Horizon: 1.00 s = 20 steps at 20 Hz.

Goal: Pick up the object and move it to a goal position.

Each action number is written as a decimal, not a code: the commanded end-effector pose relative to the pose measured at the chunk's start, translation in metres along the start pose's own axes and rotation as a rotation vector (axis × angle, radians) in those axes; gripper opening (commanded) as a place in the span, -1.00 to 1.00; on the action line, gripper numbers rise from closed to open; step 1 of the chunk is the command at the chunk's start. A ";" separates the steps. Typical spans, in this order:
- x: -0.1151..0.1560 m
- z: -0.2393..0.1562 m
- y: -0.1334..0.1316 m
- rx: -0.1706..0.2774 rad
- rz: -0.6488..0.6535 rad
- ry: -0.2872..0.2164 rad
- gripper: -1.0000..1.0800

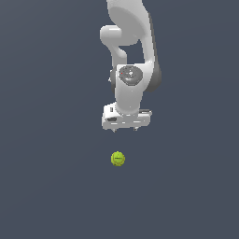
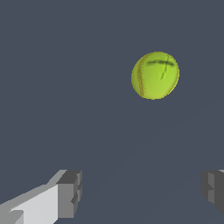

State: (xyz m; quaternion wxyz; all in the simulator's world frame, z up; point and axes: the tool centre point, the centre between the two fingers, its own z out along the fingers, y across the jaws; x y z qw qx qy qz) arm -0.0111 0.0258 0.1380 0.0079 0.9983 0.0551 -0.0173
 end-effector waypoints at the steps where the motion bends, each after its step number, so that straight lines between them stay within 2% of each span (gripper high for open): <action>1: 0.000 0.000 0.000 0.000 0.000 0.000 0.92; 10: 0.008 -0.010 -0.008 -0.007 0.015 0.028 0.92; 20: 0.018 -0.006 -0.004 -0.006 0.005 0.028 0.92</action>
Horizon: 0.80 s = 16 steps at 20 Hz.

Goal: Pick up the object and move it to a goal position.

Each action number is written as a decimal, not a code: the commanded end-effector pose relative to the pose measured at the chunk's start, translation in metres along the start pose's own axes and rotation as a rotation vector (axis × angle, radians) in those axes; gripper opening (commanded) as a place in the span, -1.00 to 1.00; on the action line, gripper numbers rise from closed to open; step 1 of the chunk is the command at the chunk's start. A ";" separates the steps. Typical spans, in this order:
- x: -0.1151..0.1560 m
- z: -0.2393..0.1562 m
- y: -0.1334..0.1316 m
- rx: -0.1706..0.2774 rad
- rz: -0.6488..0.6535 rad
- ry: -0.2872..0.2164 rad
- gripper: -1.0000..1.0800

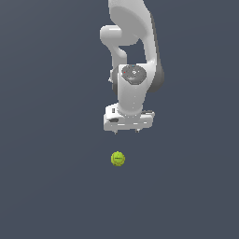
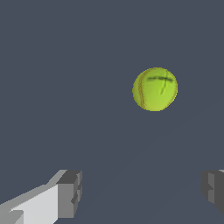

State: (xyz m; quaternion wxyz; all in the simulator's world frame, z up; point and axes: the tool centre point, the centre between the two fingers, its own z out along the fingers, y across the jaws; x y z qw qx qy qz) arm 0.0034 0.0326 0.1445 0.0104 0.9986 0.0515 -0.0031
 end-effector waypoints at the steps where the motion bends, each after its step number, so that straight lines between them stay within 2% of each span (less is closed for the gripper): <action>1: 0.005 0.003 0.003 0.001 -0.006 0.000 0.92; 16: 0.064 0.039 0.035 0.014 -0.073 0.005 0.92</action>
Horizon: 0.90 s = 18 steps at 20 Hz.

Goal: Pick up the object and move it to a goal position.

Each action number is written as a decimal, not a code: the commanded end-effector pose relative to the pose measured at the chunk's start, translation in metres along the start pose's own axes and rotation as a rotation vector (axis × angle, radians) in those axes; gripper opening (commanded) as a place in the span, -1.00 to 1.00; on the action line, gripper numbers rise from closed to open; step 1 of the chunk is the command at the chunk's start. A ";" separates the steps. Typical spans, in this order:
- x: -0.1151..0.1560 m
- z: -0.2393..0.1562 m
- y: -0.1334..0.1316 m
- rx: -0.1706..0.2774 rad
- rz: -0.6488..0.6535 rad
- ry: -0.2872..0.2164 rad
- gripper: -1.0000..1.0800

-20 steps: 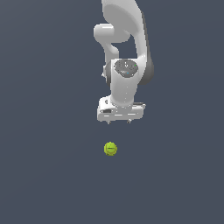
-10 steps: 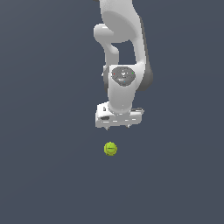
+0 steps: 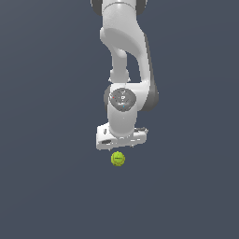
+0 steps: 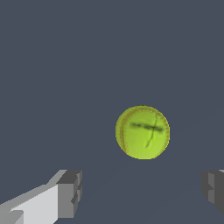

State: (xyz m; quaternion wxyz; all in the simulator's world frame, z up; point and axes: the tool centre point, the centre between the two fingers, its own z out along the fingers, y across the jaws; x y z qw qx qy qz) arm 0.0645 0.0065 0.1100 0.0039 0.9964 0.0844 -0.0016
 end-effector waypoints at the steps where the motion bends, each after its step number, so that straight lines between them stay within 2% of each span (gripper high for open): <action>1: 0.008 0.006 0.006 0.002 -0.011 0.002 0.92; 8: 0.020 0.017 0.016 0.007 -0.027 0.004 0.92; 18: 0.020 0.029 0.018 0.007 -0.028 0.003 0.92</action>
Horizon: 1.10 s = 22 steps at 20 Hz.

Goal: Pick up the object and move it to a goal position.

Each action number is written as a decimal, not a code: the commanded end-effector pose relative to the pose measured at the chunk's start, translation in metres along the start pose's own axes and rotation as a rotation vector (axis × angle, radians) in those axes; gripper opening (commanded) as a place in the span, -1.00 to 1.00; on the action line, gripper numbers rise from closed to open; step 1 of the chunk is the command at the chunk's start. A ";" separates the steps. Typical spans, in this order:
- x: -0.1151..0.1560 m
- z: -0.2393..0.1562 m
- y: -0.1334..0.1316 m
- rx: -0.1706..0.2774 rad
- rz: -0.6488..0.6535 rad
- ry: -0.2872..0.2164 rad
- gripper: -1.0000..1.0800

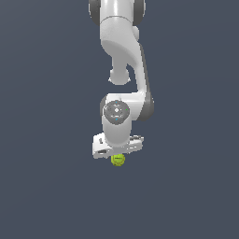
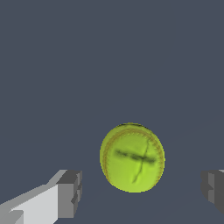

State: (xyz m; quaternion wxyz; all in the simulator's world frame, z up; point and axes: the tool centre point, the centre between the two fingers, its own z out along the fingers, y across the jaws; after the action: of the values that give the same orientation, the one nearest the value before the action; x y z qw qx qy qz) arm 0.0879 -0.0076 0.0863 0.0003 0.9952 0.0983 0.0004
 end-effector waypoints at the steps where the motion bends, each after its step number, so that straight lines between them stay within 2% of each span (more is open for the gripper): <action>1: -0.001 0.010 0.000 0.000 0.000 -0.001 0.92; 7: -0.001 0.041 0.000 0.000 -0.001 -0.001 0.92; 13: 0.000 0.045 0.000 0.001 -0.002 -0.001 0.92; 14: 0.000 0.045 0.000 0.001 -0.002 -0.001 -1.00; 22: 0.000 0.045 0.000 0.001 -0.002 -0.001 -1.00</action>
State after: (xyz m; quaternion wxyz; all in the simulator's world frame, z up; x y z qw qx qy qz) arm 0.0879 -0.0075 0.0409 0.0000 0.9951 0.0991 -0.0006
